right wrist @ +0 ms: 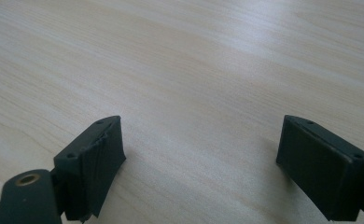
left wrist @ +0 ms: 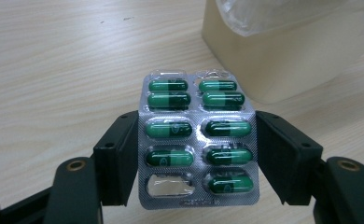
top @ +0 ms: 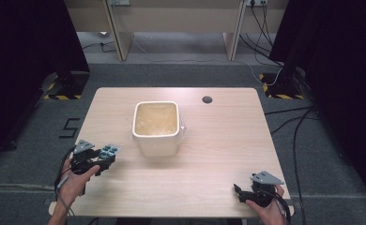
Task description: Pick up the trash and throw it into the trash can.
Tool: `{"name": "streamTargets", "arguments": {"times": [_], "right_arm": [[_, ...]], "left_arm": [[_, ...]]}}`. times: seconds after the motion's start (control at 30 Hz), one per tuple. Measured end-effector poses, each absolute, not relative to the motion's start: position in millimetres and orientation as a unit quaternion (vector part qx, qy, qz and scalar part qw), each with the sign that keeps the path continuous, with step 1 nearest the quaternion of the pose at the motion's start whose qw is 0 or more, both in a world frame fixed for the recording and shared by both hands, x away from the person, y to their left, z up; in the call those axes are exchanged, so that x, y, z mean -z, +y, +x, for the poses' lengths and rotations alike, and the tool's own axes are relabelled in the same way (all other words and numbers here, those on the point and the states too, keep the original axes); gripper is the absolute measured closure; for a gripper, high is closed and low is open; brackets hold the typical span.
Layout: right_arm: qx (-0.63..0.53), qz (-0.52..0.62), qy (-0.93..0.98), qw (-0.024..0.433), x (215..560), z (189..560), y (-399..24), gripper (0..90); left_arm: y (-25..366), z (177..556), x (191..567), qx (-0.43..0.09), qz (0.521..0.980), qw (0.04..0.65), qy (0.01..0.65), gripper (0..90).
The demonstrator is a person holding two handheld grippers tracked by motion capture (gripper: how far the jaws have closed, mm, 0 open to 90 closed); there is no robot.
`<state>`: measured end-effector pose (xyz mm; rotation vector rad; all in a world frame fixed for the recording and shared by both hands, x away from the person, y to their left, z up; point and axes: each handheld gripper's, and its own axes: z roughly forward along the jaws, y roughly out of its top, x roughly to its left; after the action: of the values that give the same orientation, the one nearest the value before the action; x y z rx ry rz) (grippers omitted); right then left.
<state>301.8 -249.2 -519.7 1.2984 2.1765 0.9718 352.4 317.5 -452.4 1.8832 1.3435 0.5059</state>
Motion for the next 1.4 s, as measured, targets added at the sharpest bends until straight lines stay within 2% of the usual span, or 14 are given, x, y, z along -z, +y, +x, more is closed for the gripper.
{"name": "streamTargets", "arguments": {"times": [0.73,1.4], "right_arm": [[-0.35,0.467,0.784,0.212,519.7,301.8,-249.3,14.7],[-0.352,0.464,0.785,0.213,520.1,301.6,-249.7,14.7]], "left_arm": [[306.2,372.5,423.8,-0.183,0.744,0.402,0.502,34.3],[292.6,391.7,375.5,-0.187,0.756,0.417,0.469,34.3]]}}
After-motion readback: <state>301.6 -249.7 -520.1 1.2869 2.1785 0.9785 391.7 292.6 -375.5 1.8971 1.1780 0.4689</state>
